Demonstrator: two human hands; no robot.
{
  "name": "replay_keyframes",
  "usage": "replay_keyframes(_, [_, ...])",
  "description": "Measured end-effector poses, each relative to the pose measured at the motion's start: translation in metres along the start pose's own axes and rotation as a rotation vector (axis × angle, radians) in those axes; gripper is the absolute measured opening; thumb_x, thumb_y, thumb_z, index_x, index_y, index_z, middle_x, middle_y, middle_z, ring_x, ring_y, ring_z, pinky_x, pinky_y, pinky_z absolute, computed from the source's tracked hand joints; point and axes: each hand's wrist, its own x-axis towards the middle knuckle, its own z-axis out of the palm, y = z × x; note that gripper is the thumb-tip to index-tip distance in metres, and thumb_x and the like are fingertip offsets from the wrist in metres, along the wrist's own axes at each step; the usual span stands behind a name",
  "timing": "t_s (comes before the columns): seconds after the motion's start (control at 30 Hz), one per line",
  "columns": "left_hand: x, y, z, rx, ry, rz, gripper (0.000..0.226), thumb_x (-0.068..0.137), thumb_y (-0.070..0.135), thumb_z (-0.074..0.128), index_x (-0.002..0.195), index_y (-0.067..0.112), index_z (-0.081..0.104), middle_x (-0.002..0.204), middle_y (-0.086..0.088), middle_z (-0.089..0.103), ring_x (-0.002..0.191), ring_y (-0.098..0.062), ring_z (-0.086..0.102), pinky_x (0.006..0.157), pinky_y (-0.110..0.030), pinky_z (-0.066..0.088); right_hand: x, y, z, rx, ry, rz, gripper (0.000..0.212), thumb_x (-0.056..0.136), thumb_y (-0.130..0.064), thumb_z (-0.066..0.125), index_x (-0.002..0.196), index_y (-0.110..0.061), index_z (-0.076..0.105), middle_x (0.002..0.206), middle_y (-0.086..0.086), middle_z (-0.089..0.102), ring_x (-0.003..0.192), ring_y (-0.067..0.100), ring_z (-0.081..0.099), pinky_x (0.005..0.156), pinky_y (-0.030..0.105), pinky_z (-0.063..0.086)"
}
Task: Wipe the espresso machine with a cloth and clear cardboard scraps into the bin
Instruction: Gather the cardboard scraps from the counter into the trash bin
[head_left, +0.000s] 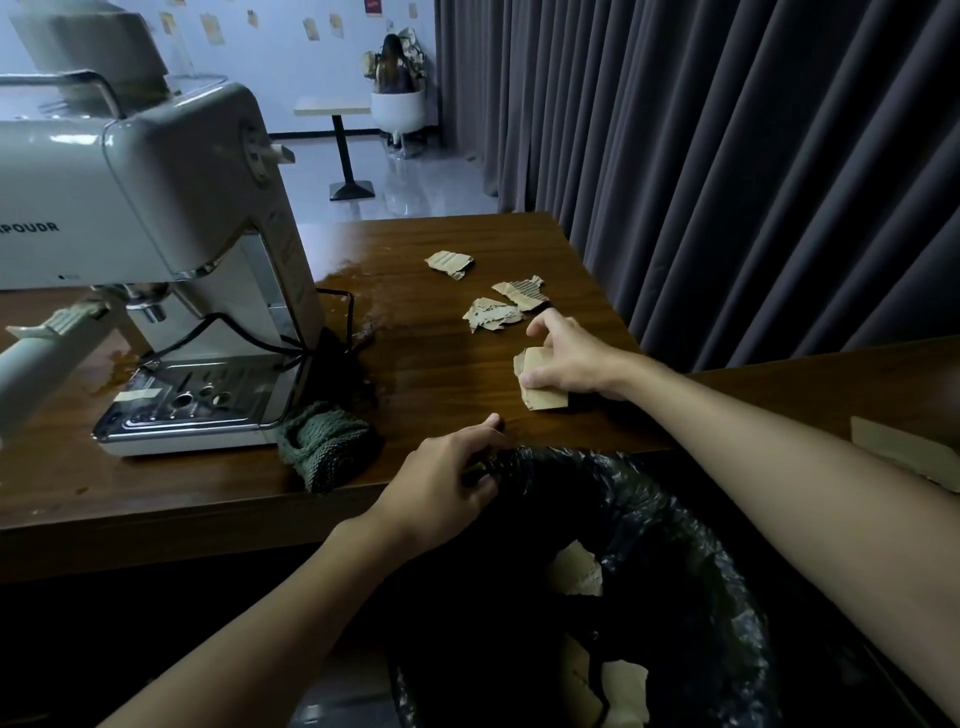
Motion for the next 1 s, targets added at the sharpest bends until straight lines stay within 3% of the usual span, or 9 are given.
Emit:
replay_keyframes(0.1, [0.0,0.001,-0.001,0.005,-0.014,-0.005,0.05,0.09,0.012,0.064,0.136,0.03,0.056,0.155,0.015,0.038,0.135,-0.006,0.045,0.109,-0.025,0.04,-0.012,0.001,-0.008,0.128,0.04,0.021,0.05,0.082,-0.016,0.073,0.128,-0.018,0.054,0.126,0.004,0.051,0.11,0.018,0.053,0.082,0.026,0.049])
replay_keyframes(0.23, [0.001,0.001,-0.001,-0.019,-0.024,-0.017,0.051,0.09,0.009,0.064,0.137,0.028,0.056,0.155,0.016,0.037,0.136,-0.006,0.044,0.106,-0.019,0.036,-0.035,0.001,-0.025,0.294,-0.015,0.032,0.029,0.089,-0.008,0.065,0.118,-0.011,0.06,0.116,0.009,0.057,0.109,0.022,0.056,0.089,0.033,0.053])
replay_keyframes(0.37, [0.001,0.001,0.0,-0.013,-0.021,-0.017,0.05,0.09,0.009,0.063,0.136,0.029,0.056,0.155,0.016,0.037,0.136,-0.006,0.043,0.104,-0.018,0.036,-0.062,-0.004,-0.045,0.54,-0.178,0.014,0.025,0.088,-0.004,0.066,0.112,-0.01,0.06,0.115,0.012,0.062,0.108,0.024,0.061,0.079,0.03,0.056])
replay_keyframes(0.47, [0.002,0.002,-0.001,0.001,-0.025,-0.019,0.05,0.091,0.01,0.063,0.136,0.028,0.056,0.155,0.015,0.037,0.138,-0.008,0.042,0.11,-0.025,0.038,-0.077,-0.007,-0.047,0.556,-0.305,-0.03,0.03,0.087,-0.005,0.067,0.116,-0.007,0.059,0.115,0.014,0.064,0.103,0.022,0.064,0.073,0.026,0.056])
replay_keyframes(0.6, [0.001,0.006,-0.002,0.039,-0.021,0.008,0.05,0.089,0.008,0.063,0.136,0.025,0.057,0.155,0.007,0.04,0.139,-0.012,0.041,0.112,-0.031,0.038,-0.089,-0.011,-0.039,0.439,-0.516,-0.113,0.029,0.087,-0.013,0.069,0.115,-0.008,0.065,0.111,0.011,0.068,0.102,0.019,0.067,0.079,0.027,0.057])
replay_keyframes(0.67, [0.0,0.005,-0.004,0.08,-0.004,0.031,0.047,0.089,0.008,0.063,0.132,0.025,0.061,0.154,0.003,0.041,0.14,-0.012,0.04,0.109,-0.021,0.035,-0.087,-0.011,-0.035,0.394,-0.448,-0.177,0.025,0.09,-0.017,0.066,0.113,-0.009,0.067,0.109,0.008,0.071,0.102,0.017,0.069,0.083,0.03,0.058])
replay_keyframes(0.77, [-0.003,0.001,-0.011,0.093,0.012,0.038,0.039,0.091,0.013,0.065,0.127,0.028,0.064,0.15,0.001,0.047,0.141,-0.006,0.035,0.106,-0.016,0.03,-0.072,-0.007,-0.029,0.322,-0.195,-0.199,0.019,0.093,-0.02,0.063,0.111,-0.016,0.069,0.107,0.001,0.072,0.103,0.014,0.067,0.09,0.033,0.056])
replay_keyframes(0.87, [-0.004,-0.002,-0.013,0.081,0.023,0.037,0.037,0.091,0.016,0.065,0.126,0.027,0.065,0.15,0.0,0.047,0.143,-0.003,0.03,0.109,-0.018,0.032,-0.046,-0.003,-0.016,0.135,-0.049,-0.176,0.027,0.093,-0.026,0.063,0.12,-0.023,0.064,0.122,-0.003,0.063,0.115,0.014,0.057,0.09,0.024,0.047])
replay_keyframes(1.0, [-0.005,-0.002,-0.008,0.06,0.039,0.024,0.038,0.091,0.016,0.064,0.127,0.028,0.064,0.155,-0.001,0.041,0.144,-0.006,0.031,0.112,-0.033,0.041,-0.007,-0.006,0.005,-0.034,-0.011,-0.132,0.053,0.093,-0.031,0.061,0.143,-0.028,0.044,0.15,0.001,0.04,0.136,0.02,0.039,0.11,0.038,0.036])
